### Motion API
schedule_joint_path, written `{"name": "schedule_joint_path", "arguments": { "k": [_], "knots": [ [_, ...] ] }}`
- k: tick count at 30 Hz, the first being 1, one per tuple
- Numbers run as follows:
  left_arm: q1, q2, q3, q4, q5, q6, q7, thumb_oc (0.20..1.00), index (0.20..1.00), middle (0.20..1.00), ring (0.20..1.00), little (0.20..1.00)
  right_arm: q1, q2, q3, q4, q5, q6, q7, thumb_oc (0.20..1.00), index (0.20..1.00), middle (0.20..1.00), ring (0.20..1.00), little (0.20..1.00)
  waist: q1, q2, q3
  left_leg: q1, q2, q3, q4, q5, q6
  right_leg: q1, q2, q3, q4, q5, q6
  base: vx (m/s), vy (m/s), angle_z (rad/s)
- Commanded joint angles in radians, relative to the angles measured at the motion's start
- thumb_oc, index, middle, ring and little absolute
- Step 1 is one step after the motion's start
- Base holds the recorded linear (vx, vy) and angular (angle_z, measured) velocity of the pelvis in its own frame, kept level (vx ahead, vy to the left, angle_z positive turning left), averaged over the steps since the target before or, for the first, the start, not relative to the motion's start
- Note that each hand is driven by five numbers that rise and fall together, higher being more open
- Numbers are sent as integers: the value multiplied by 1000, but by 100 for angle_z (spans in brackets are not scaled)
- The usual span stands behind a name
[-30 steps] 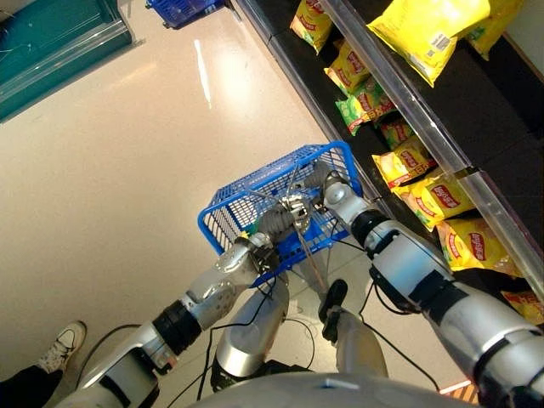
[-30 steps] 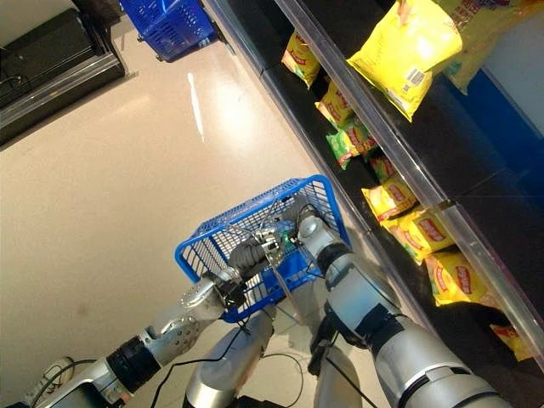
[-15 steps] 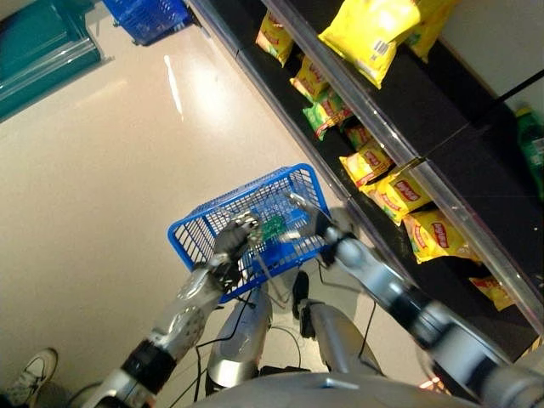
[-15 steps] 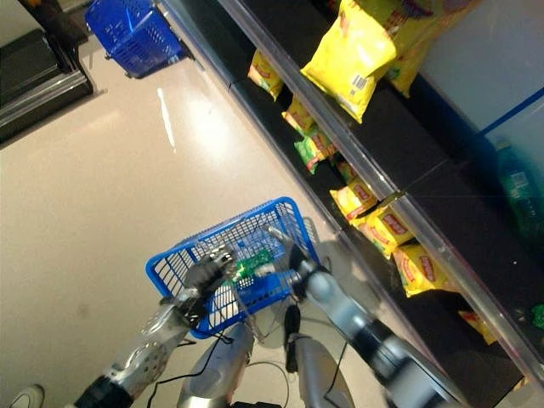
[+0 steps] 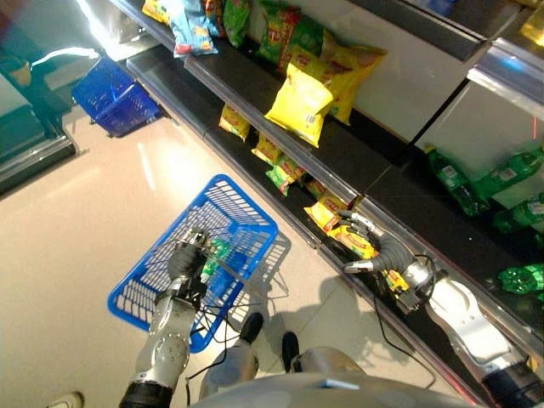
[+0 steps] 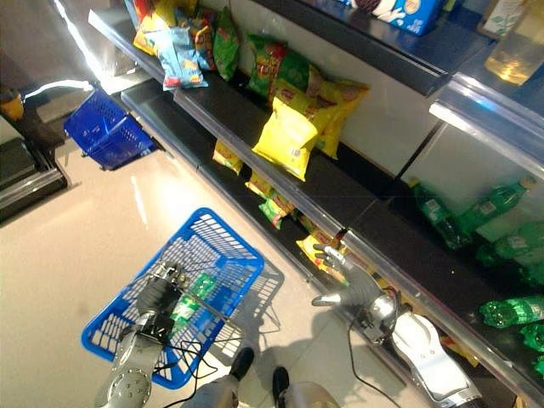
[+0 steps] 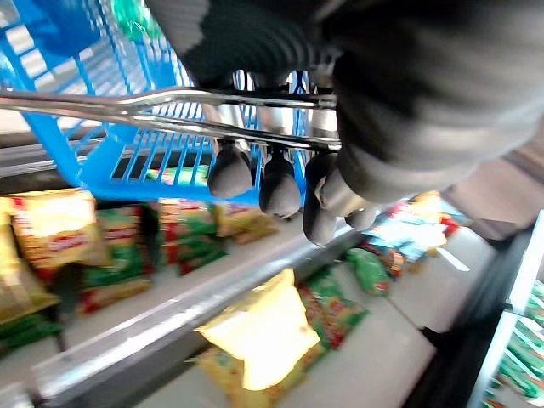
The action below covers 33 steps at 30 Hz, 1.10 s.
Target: Pick up the snacks into the basket
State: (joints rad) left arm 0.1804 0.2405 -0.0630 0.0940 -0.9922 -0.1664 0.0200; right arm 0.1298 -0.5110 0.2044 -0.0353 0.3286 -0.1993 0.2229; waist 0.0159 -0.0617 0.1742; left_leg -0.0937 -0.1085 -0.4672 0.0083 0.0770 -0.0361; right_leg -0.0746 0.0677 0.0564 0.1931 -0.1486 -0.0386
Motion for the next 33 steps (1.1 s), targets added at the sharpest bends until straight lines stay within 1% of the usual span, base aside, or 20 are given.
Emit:
{"name": "schedule_joint_path", "arguments": {
  "k": [1, 2, 3, 6, 7, 9, 11, 13, 14, 15, 17, 18, 19, 20, 22, 24, 26, 27, 31, 33],
  "knots": [
    [-70, -12, 30, -77, 66, -107, -40, 200, 200, 200, 200, 200, -38, 0, -26, -25, 16, -75, -84, 1000, 1000, 1000, 1000, 1000, 9, -29, -71, 11, -120, 75, 190, -132, 20, 58, -39, 19, -155, 93, 90, 19, 51, -2],
    [-72, -12, 30, -76, 66, -107, -39, 200, 200, 200, 200, 200, -40, 1, -25, -25, 15, -75, -85, 1000, 1000, 1000, 1000, 1000, 8, -29, -70, 10, -121, 75, 195, -135, 19, 58, -39, 19, -154, 92, 89, 6, 122, 22],
    [-77, -24, 14, -78, 70, -106, -39, 200, 200, 200, 200, 200, -107, 41, -34, -9, -9, -86, -153, 1000, 1000, 1000, 1000, 1000, 16, -31, -43, -54, -72, 136, 221, -116, -8, 80, -60, -5, -142, 81, 93, 13, 121, 46],
    [-77, -17, -3, -83, 74, -110, -18, 200, 200, 200, 200, 200, -195, 92, 17, 55, 2, -77, -206, 1000, 1000, 1000, 1000, 1000, 44, -28, -40, -95, -49, 126, 192, -98, -5, 96, -61, -2, -140, 73, 99, 45, 81, 55],
    [-91, -6, -16, -88, 84, -108, 5, 200, 200, 200, 200, 200, -273, 125, 41, 96, 10, -67, -251, 1000, 1000, 1000, 1000, 1000, 67, -35, -36, -185, 7, 161, 145, -47, -16, 108, -67, -11, -145, 57, 107, 114, 114, 29],
    [-124, 7, -20, -75, 104, -110, 23, 200, 200, 200, 200, 200, -326, 127, 36, 123, -5, -62, -298, 1000, 1000, 1000, 1000, 1000, 74, -35, -30, -261, 70, 269, 104, -26, -24, 124, -83, -38, -150, 39, 112, 154, 155, 53],
    [-151, 23, -44, -80, 128, -109, 15, 200, 200, 200, 200, 200, -387, 133, 29, 161, 22, -53, -331, 1000, 1000, 1000, 1000, 1000, 101, -29, -36, -252, 99, 314, 85, 1, -26, 164, -103, -70, -169, 24, 127, 198, 175, 76],
    [-153, 34, -58, -95, 145, -108, 12, 200, 200, 200, 200, 200, -409, 132, 18, 172, 4, -47, -354, 1000, 1000, 1000, 1000, 1000, 118, -29, -40, -241, 91, 308, 76, 29, -20, 187, -121, -86, -179, 23, 141, 258, 252, 54],
    [-143, 55, -79, -114, 189, -97, 6, 200, 200, 200, 200, 200, -444, 146, 13, 229, 1, -39, -375, 1000, 1000, 1000, 1000, 1000, 144, -38, -53, -222, 60, 276, 68, 22, 0, 185, -147, -72, -139, 12, 152, 468, 440, 36],
    [-134, 66, -99, -126, 198, -87, 0, 200, 200, 200, 200, 200, -447, 159, -3, 262, 11, -41, -388, 1000, 1000, 1000, 1000, 1000, 150, -54, -56, -217, 34, 280, 85, 13, 15, 178, -169, -67, -54, 25, 161, 405, 385, 11],
    [-133, 73, -98, -139, 201, -83, -1, 200, 200, 200, 200, 200, -460, 156, -7, 271, 5, -32, -395, 1000, 1000, 1000, 1000, 1000, 154, -53, -53, -215, 34, 276, 92, 7, 20, 146, -169, -65, 5, 33, 159, 210, 204, 8],
    [-133, 101, -107, -149, 222, -75, -8, 200, 200, 200, 200, 200, -490, 181, -19, 338, 27, -28, -414, 1000, 1000, 1000, 1000, 1000, 157, -63, -46, -199, 16, 287, 116, -22, 40, 94, -198, -96, 142, 136, 179, 164, 166, 36],
    [-134, 102, -107, -149, 222, -75, -8, 200, 200, 200, 200, 200, -492, 181, -19, 339, 28, -29, -414, 1000, 1000, 1000, 1000, 1000, 158, -64, -46, -200, 15, 288, 118, -22, 41, 92, -199, -95, 145, 135, 180, 312, 324, 47],
    [-133, 116, -108, -155, 237, -69, -9, 200, 200, 200, 200, 200, -526, 189, -18, 387, 7, -15, -434, 1000, 1000, 1000, 1000, 1000, 161, -48, -37, -157, 14, 294, 124, -52, 58, 47, -225, -134, 257, 206, 174, 238, 245, 16],
    [-134, 116, -108, -156, 240, -67, -7, 200, 200, 200, 200, 200, -544, 204, -26, 421, 15, -12, -446, 1000, 1000, 1000, 1000, 1000, 163, -40, -28, -130, 15, 298, 126, -70, 63, 30, -233, -162, 293, 207, 172, 241, 223, -3],
    [-129, 113, -109, -160, 239, -64, -4, 200, 200, 200, 200, 200, -583, 217, -43, 494, 17, -6, -488, 1000, 1000, 1000, 1000, 1000, 141, -22, -18, -53, 9, 288, 94, -89, 68, -52, -179, -166, 238, 159, 157, 271, 181, -16],
    [-127, 113, -103, -165, 234, -63, -6, 200, 200, 200, 200, 200, -582, 219, -59, 498, 26, -5, -503, 1000, 1000, 1000, 1000, 1000, 121, -19, -7, -17, 0, 285, 73, -97, 65, -76, -173, -185, 141, 130, 154, 225, 56, -3],
    [-123, 111, -98, -170, 236, -64, -5, 200, 200, 200, 200, 200, -581, 216, -66, 493, 22, -7, -510, 1000, 1000, 1000, 1000, 1000, 114, -16, -3, -1, 2, 289, 61, -106, 61, -105, -191, -209, 62, 137, 160, 224, 2, 11],
    [-122, 97, -93, -154, 249, -72, 5, 200, 200, 200, 200, 200, -523, 193, -111, 471, -2, -12, -532, 1000, 1000, 1000, 1000, 1000, 64, -10, 12, 61, 0, 276, 43, -136, 54, -137, -177, -140, -74, 205, 188, 200, -5, 15],
    [-115, 90, -85, -150, 251, -73, 4, 200, 200, 200, 200, 200, -455, 178, -149, 436, -13, -16, -530, 1000, 1000, 1000, 1000, 1000, 48, -12, 8, 84, 7, 289, 30, -150, 50, -147, -190, -171, -108, 249, 202, 165, -56, 39]
  ]
}}
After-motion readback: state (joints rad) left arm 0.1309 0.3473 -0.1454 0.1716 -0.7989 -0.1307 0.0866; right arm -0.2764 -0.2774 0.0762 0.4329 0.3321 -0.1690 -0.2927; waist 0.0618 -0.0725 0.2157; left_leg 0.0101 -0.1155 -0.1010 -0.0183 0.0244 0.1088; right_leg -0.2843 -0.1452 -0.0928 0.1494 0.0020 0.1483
